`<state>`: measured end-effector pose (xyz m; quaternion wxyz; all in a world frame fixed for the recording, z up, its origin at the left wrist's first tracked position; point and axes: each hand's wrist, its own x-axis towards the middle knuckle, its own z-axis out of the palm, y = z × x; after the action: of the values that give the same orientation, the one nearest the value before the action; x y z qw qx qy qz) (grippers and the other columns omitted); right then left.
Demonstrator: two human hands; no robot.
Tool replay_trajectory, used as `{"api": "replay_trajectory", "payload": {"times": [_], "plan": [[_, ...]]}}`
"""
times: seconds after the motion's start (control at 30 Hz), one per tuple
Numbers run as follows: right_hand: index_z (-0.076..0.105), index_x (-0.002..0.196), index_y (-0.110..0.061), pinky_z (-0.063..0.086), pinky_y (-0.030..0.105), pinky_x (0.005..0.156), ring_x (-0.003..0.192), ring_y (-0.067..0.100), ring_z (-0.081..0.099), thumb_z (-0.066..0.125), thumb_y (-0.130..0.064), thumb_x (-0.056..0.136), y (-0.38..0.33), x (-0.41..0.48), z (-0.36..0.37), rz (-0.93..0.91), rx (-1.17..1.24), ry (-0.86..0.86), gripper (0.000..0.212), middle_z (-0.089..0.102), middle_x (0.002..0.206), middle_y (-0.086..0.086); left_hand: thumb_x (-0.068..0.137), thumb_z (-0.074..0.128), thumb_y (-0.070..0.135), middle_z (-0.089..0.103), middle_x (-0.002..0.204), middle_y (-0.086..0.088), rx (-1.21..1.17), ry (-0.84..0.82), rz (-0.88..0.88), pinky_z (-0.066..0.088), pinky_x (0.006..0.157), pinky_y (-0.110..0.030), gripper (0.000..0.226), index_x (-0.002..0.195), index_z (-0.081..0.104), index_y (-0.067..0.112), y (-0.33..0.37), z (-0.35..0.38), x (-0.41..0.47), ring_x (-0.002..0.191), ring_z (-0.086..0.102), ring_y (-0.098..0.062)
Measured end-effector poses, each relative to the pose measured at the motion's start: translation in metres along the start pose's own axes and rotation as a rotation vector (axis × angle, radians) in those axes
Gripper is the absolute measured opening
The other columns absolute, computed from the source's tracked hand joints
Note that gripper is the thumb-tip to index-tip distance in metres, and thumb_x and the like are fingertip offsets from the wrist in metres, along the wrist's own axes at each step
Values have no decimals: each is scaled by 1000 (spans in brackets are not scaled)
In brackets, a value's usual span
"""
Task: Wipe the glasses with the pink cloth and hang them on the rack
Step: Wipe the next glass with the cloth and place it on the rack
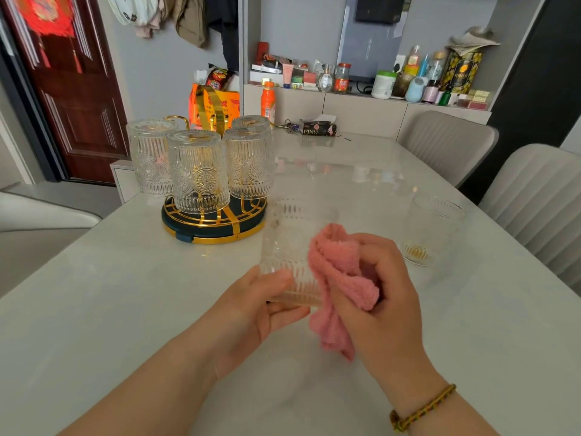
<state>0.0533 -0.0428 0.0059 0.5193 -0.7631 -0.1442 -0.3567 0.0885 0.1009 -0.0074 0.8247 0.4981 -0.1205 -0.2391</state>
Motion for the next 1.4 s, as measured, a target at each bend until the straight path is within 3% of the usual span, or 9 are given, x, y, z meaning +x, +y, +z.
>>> {"api": "replay_trajectory", "payload": {"times": [0.17, 0.3, 0.43, 0.57, 0.7, 0.83, 1.1, 1.2, 1.4], "plan": [[56, 80, -36, 41, 3, 66, 79, -12, 56, 68, -23, 70, -1, 6, -8, 137, 129, 148, 20, 60, 83, -31, 34, 89, 43, 69, 108, -13, -3, -105, 16, 55, 72, -24, 88, 111, 60, 11, -1, 5, -5, 96, 68, -24], [51, 72, -24, 39, 5, 52, 57, -9, 53, 63, -1, 79, 6, 7, -8, 307, 157, -9, 27, 60, 63, -25, 26, 91, 40, 70, 106, -14, -156, -43, 39, 57, 69, -28, 86, 103, 65, 12, 1, 2, -2, 91, 69, -25], [55, 79, -26, 42, 6, 66, 77, -3, 56, 67, -17, 68, 1, 1, 0, 141, 74, -148, 18, 58, 87, -14, 20, 91, 39, 72, 98, -11, -236, 40, 73, 57, 64, -29, 87, 100, 65, 14, 5, -2, 1, 83, 71, -22], [57, 87, -34, 41, 6, 76, 92, -1, 55, 63, -31, 68, -4, 1, -1, -20, -2, -42, 20, 54, 97, -16, 23, 90, 43, 72, 98, -11, -116, -10, 33, 57, 67, -27, 84, 99, 67, 13, 2, 0, 0, 85, 70, -21], [56, 80, -37, 41, 3, 66, 80, -11, 56, 68, -21, 70, -5, 6, -9, 127, 117, 131, 23, 59, 85, -29, 29, 90, 43, 71, 104, -12, -77, -107, 18, 56, 71, -26, 69, 91, 75, 18, 0, 5, -4, 92, 69, -23], [54, 74, -23, 41, 7, 55, 59, -6, 52, 61, -1, 80, 4, 8, -8, 332, 167, 24, 24, 60, 66, -21, 23, 91, 40, 70, 106, -13, -152, -42, 27, 57, 71, -29, 84, 99, 70, 14, 2, 4, -2, 91, 69, -25], [51, 71, -19, 38, 6, 50, 54, -4, 50, 58, -17, 67, -3, 2, -2, 313, 212, -16, 9, 58, 64, -17, 19, 84, 57, 71, 105, 1, -65, 48, 95, 56, 78, -28, 82, 95, 71, 29, 1, -2, -2, 96, 67, -13], [51, 72, -21, 39, 5, 51, 57, -6, 52, 63, -8, 75, -2, 2, -2, 278, 204, 13, 18, 59, 65, -22, 24, 83, 60, 73, 100, 3, 3, 21, 122, 56, 76, -22, 69, 87, 75, 30, 1, 0, -4, 94, 68, -12], [53, 74, -29, 40, 5, 57, 64, -8, 54, 65, -3, 77, 3, 4, -5, 236, 154, 97, 29, 59, 68, -27, 63, 65, 38, 75, 84, -1, 108, 124, 81, 57, 75, -26, 51, 108, 55, 15, -2, 4, 2, 80, 71, -15]]}}
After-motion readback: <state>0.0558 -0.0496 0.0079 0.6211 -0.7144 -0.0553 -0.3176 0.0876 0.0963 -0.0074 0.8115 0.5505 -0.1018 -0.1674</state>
